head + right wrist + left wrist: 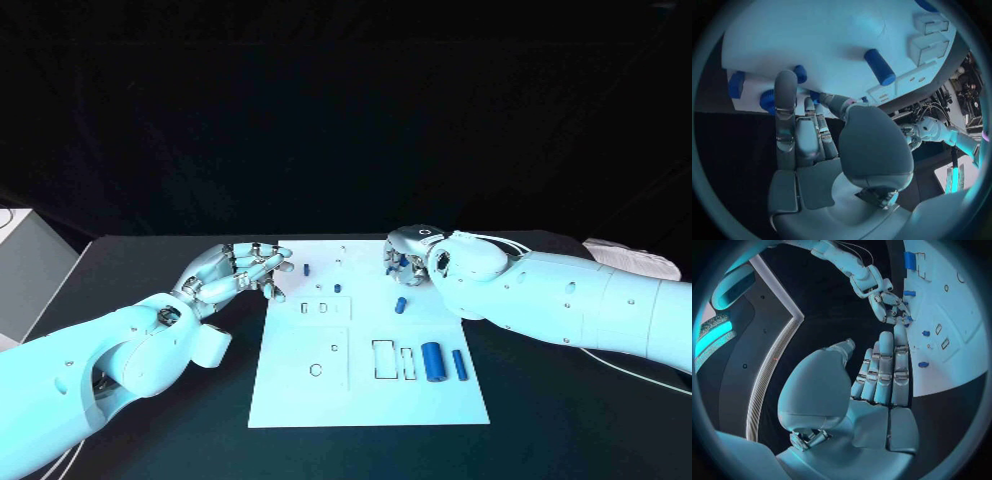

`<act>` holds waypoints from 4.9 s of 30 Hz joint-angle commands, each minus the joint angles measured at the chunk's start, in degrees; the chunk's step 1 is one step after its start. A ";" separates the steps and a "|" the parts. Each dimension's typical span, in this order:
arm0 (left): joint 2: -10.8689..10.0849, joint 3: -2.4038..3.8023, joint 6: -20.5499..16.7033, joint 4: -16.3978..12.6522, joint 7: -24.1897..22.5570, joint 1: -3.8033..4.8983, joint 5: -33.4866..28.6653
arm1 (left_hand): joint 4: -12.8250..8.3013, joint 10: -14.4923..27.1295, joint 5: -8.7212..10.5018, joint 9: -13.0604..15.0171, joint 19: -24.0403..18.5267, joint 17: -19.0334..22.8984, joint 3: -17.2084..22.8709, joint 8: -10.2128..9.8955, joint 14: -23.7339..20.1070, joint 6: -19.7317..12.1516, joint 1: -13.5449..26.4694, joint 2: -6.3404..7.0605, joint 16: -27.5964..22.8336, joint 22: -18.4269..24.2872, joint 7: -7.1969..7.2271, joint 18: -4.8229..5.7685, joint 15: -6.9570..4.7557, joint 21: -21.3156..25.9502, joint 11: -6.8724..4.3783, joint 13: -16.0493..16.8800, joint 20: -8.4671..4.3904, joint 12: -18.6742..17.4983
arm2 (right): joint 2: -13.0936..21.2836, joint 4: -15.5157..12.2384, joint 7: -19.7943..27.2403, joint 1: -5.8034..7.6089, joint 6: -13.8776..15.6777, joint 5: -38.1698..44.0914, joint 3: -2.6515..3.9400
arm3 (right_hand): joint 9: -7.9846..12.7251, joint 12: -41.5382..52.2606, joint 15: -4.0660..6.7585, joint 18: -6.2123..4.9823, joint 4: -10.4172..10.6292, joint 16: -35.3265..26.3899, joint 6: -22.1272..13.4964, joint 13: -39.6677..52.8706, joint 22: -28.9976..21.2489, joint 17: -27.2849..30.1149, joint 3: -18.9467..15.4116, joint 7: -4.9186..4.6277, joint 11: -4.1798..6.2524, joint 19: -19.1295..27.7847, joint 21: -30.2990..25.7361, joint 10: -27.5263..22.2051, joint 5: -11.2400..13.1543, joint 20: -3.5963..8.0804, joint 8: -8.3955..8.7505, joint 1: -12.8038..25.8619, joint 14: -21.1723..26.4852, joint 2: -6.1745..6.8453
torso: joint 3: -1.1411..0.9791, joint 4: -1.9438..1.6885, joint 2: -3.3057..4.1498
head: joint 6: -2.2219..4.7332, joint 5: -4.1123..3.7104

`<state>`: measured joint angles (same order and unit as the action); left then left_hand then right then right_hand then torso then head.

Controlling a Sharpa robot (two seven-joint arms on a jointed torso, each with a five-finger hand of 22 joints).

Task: Assemble the parts on the task board

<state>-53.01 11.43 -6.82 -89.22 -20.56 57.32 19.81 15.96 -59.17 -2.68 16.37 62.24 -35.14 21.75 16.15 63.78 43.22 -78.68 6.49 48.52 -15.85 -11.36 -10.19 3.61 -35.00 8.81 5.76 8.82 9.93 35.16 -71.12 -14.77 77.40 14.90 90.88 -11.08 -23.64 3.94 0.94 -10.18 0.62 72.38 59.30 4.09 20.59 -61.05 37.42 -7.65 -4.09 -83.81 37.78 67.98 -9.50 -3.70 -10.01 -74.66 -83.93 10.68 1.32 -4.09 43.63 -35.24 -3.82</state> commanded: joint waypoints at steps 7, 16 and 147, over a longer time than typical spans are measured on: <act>0.04 0.05 1.55 -0.01 -0.30 -0.02 0.29 | -0.04 0.40 -0.22 -0.05 -0.23 0.10 0.29 -0.39 -0.06 -0.49 0.24 -0.52 -0.29 -0.04 -1.67 -0.14 0.48 -0.24 -0.04 -0.10 0.22 -0.27 | -0.06 -0.25 -1.50 -0.11 3.35 1.15 -0.06 | -0.61 0.26 0.61 0.63 -0.69 0.58 0.64 0.28 0.99 -0.41 0.82 0.01 0.20 -2.77 0.97 1.21 0.58 0.50 -0.60 -0.67 -1.08 -1.14 | 0.04 -0.04 0.04 | 0.38 0.11; 0.02 0.05 1.85 -0.01 -0.31 -0.02 0.29 | -0.06 0.43 -0.22 -0.05 -0.29 0.13 0.33 -0.41 -0.12 -0.52 0.21 -0.54 -0.37 -0.03 -1.69 -0.14 0.50 -0.23 -0.02 -0.11 0.24 -0.31 | 0.03 -0.87 -2.85 0.06 7.13 1.95 0.08 | -0.75 0.12 0.59 0.72 -1.06 0.78 0.51 0.27 1.47 -0.65 1.04 -0.13 0.14 -2.81 1.34 1.35 0.27 0.52 -0.64 -0.80 -1.12 -0.99 | 0.13 -0.12 0.00 | 0.74 0.31; -0.13 1.44 2.93 -2.62 0.47 0.08 0.72 | -0.20 0.67 -0.21 0.00 -0.92 0.32 0.47 -0.65 -0.56 -0.67 0.12 -0.53 -1.10 0.05 -1.85 -0.14 0.69 -0.14 0.16 -0.18 0.44 -0.67 | -11.61 10.85 -1.29 0.57 10.58 0.68 1.68 | -1.15 -0.33 0.37 1.03 -1.79 1.61 0.09 0.20 2.75 -1.64 1.44 -0.52 -0.16 -2.80 2.43 1.24 -0.22 0.51 -0.62 -0.31 -1.25 -0.13 | 1.32 -2.72 2.25 | 0.07 0.71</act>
<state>-53.20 12.82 -5.06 -91.63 -19.73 57.37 20.27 15.81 -58.97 -2.68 16.36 61.83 -34.87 21.90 15.76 63.37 43.01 -78.47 6.28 47.62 -15.81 -11.15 -10.19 4.01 -35.00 9.01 5.67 9.22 9.65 23.66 -60.47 -16.54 77.99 25.91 91.66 -9.44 -24.74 3.40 1.14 -10.18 -0.87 73.68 59.56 4.24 23.34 -62.71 38.92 -7.76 -4.23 -84.01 40.04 69.17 -9.43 -3.50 -10.50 -74.93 -84.13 10.43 2.60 -6.81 45.81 -35.10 -3.17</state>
